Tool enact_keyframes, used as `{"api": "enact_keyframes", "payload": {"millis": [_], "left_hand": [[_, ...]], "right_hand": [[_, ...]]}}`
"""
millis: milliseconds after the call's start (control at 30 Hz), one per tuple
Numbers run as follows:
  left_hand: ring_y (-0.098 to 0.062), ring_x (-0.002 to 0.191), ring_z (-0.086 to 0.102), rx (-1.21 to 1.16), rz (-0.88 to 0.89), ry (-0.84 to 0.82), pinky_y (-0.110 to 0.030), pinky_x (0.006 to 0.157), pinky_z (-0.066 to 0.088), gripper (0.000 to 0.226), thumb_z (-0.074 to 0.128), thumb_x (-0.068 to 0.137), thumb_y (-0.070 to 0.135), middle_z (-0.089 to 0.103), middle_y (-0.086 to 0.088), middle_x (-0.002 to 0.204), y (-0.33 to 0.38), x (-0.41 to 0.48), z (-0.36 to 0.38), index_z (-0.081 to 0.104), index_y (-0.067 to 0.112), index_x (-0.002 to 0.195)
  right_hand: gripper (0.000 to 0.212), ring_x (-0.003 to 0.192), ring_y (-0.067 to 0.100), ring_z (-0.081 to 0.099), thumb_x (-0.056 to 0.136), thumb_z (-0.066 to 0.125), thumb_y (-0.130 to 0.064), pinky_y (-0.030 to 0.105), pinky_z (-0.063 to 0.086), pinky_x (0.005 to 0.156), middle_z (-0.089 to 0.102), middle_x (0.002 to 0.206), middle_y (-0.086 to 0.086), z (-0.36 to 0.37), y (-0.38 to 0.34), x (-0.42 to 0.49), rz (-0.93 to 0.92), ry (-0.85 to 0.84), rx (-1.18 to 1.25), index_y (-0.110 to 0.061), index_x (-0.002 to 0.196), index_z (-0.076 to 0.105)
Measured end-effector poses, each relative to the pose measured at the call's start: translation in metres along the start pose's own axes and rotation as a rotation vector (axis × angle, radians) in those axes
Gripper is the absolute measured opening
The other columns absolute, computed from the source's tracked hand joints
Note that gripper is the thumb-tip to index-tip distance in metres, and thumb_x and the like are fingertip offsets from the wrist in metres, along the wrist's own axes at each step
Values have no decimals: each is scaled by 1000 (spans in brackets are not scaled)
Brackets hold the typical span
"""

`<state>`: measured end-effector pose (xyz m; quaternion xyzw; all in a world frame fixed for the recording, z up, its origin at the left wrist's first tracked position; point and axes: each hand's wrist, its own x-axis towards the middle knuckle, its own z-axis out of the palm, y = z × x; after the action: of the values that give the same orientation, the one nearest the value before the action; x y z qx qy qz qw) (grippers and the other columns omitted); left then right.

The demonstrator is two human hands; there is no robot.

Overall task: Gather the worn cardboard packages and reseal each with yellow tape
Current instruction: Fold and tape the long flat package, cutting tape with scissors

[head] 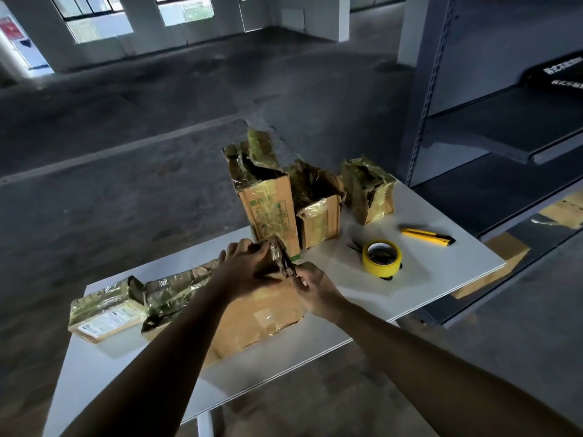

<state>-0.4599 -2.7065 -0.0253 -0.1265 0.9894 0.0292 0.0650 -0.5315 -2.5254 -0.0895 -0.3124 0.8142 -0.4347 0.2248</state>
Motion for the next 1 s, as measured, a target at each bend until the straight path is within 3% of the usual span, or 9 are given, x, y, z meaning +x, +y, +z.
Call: {"api": "enact_keyframes", "payload": {"millis": [67, 133, 200, 233, 333, 567, 767, 867, 1000], "left_hand": [[-33, 134, 25, 26, -10, -24, -50, 111, 27, 99, 51, 77, 82, 30, -11, 147, 1, 3, 1, 12, 37, 156], [-36, 138, 22, 15, -31, -43, -56, 115, 21, 101, 50, 76, 83, 26, -12, 153, 0, 5, 1, 8, 39, 156], [-39, 146, 12, -21, -68, -73, -60, 117, 7, 105, 55, 75, 81, 16, -12, 161, 3, 4, -3, 3, 39, 157], [-38, 149, 5, -44, -89, -86, -60, 117, 2, 108, 58, 74, 79, 10, -12, 163, 5, 3, -7, 2, 39, 157], [-32, 152, -3, -96, -124, -92, -58, 119, 0, 110, 66, 74, 73, 2, -9, 166, 14, -3, -13, 3, 39, 157], [-26, 152, 2, -127, -134, -57, -50, 122, 4, 109, 58, 73, 80, 3, -1, 166, 40, -8, -14, 7, 35, 158], [-27, 147, 25, -177, -35, 113, -51, 118, 25, 80, 32, 89, 74, 25, -2, 162, 56, 11, -16, 28, 27, 153], [-26, 142, 35, -209, 16, 166, -49, 113, 33, 61, 42, 97, 59, 38, -3, 155, 63, 26, -11, 39, 25, 147], [-23, 128, 50, -246, 120, 236, -43, 105, 42, 46, 49, 99, 43, 57, -5, 138, 82, 48, -7, 54, 15, 136]], "right_hand": [[30, 112, 29, 53, 102, 48, -13, 19, 41, 90, 54, 127, 20, -7, -8, -5, -36, 17, -8, 3, 123, 60], [31, 108, 31, 51, 105, 40, -17, 30, 49, 85, 49, 121, 18, -8, 1, -1, -118, -87, 69, 3, 114, 62], [32, 113, 31, 55, 103, 48, -16, 34, 50, 89, 49, 129, 17, -18, 3, 4, -5, -162, 192, 1, 128, 57], [41, 119, 31, 55, 100, 54, -15, 35, 48, 95, 48, 136, 16, -22, 4, 6, -32, -62, 119, -1, 139, 50], [53, 122, 31, 57, 99, 55, -11, 35, 47, 98, 50, 141, 17, -32, 16, 12, 56, -102, 84, -4, 149, 39], [55, 111, 18, 64, 91, 60, -24, 27, 52, 95, 63, 130, 7, -44, 29, 17, -9, -131, 119, -14, 144, 49], [52, 117, 16, 60, 94, 57, -17, 25, 49, 98, 60, 132, 4, -49, 25, 22, 13, -135, 110, -11, 145, 47], [45, 114, 16, 61, 94, 53, -7, 21, 47, 95, 64, 125, 6, -53, 20, 24, 28, -77, 136, -10, 138, 54], [34, 111, 22, 64, 92, 57, 2, 27, 48, 97, 66, 116, 7, -67, 30, 25, 41, 7, 115, -3, 126, 60]]}}
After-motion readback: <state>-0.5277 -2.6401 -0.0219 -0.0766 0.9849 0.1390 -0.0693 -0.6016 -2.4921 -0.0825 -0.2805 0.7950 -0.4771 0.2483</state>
